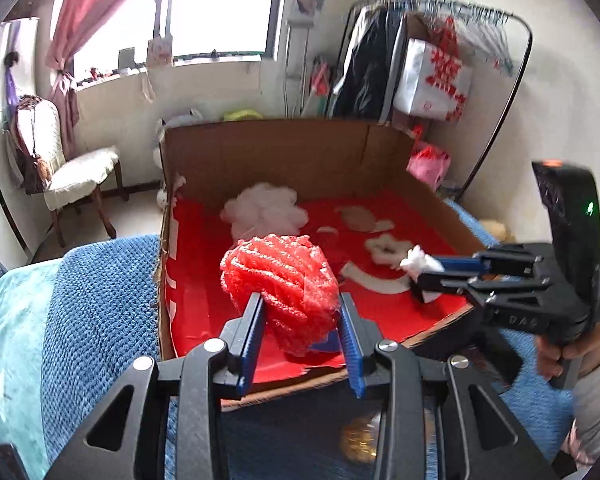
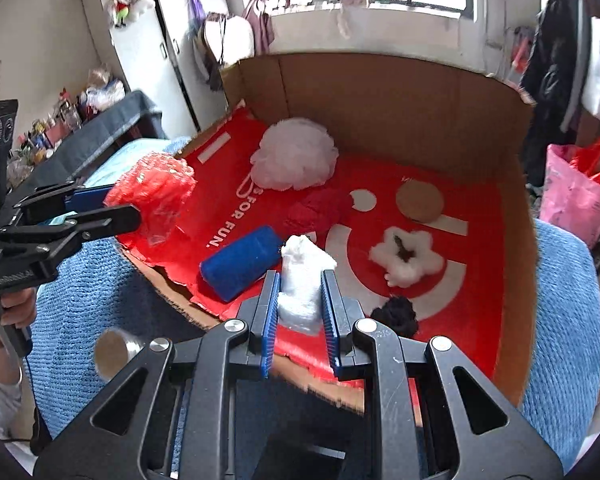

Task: Organize soft objects
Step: 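Carry the white cloth and red mesh ball with both tools into the box, then open both tools to release the white cloth and mesh ball in the box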

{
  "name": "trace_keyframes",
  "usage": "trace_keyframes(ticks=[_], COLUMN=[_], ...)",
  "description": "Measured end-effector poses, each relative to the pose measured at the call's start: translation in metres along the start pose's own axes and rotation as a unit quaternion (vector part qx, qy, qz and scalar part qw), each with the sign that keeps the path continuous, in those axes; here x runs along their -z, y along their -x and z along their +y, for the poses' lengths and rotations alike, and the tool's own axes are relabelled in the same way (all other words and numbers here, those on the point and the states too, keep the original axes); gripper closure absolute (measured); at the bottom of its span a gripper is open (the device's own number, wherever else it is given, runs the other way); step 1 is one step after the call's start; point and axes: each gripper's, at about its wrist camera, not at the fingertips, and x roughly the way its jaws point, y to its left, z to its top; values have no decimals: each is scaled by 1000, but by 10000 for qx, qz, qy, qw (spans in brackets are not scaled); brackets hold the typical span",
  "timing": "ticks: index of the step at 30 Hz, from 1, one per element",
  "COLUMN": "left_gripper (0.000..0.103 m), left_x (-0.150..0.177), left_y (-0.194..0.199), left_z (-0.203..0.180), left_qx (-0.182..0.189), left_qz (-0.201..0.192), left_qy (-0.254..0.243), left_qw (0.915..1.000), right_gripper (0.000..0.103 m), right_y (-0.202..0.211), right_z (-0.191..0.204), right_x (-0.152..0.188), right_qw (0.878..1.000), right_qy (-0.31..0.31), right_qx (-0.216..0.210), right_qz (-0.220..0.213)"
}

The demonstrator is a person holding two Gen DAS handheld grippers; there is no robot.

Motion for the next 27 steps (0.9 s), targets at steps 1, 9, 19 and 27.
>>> trace_keyframes(ticks=[1,9,19,27], left_gripper=[65,65,63,61], left_x=[-2,-10,-12,-10], left_y=[-8,-60,-90,-95], left_z=[4,24,25,28], left_qx=[8,-16,-70,-78], left_qz=[128,855,1354,1459], left_qy=[-26,-78,-239,-167], left_qw=[9999,9963,9905,9891], right_gripper=[83,83,83,83], right_y=[-7,-48,-74,-83], right_z=[-2,-7,-7,-8], right_x=[-5,-22,-20,-22], right_qw=[9999,9962,9880,9851], right_qy=[23,128,329,361], right_qx=[-22,-61,57,22], right_qz=[129,865,1507,1681])
